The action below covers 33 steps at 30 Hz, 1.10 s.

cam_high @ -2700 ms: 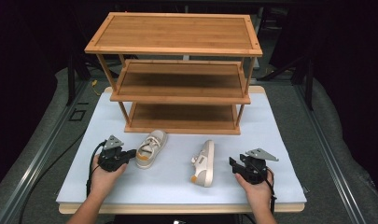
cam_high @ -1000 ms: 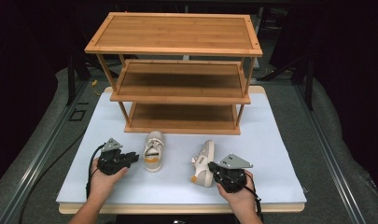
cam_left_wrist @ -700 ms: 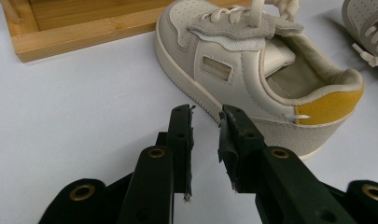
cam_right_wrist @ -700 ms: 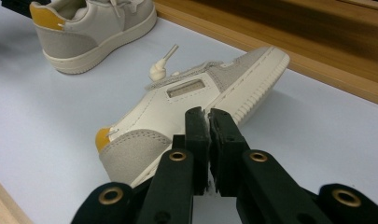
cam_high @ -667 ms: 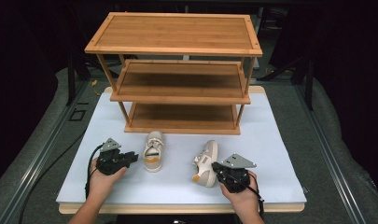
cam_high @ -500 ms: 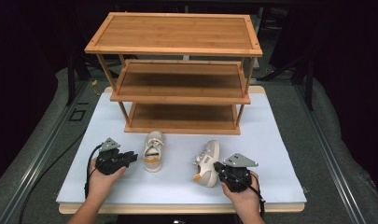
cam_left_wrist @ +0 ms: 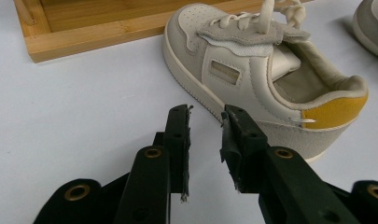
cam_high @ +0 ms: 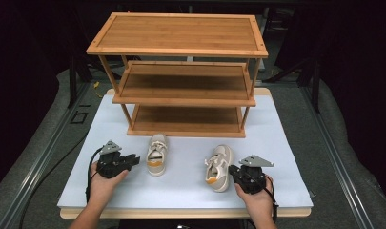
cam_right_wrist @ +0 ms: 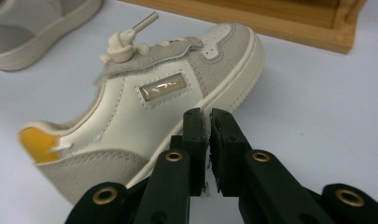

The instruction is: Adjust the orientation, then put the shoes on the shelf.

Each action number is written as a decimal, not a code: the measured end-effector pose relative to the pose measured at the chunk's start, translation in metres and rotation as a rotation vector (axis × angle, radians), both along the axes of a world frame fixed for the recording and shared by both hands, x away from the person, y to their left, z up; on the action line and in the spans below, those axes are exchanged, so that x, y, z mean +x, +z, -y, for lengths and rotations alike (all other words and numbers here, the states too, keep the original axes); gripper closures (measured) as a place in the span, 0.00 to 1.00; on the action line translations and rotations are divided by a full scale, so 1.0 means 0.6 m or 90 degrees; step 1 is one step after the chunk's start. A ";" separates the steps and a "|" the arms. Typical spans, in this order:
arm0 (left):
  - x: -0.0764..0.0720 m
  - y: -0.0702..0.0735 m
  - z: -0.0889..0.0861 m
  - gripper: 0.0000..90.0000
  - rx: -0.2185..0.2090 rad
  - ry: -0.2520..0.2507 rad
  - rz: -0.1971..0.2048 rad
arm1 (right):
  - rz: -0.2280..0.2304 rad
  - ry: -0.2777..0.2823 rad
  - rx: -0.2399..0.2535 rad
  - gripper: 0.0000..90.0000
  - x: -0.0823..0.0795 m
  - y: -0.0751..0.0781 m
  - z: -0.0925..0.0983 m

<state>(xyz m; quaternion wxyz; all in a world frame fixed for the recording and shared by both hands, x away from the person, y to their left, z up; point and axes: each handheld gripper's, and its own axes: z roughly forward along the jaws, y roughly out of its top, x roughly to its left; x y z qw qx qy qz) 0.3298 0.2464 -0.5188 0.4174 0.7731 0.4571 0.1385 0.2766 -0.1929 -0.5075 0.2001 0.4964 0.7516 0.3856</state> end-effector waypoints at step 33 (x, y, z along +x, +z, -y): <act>-0.011 0.034 0.013 0.50 -0.094 0.016 0.031 | 0.041 -0.092 0.040 0.65 -0.008 0.019 0.022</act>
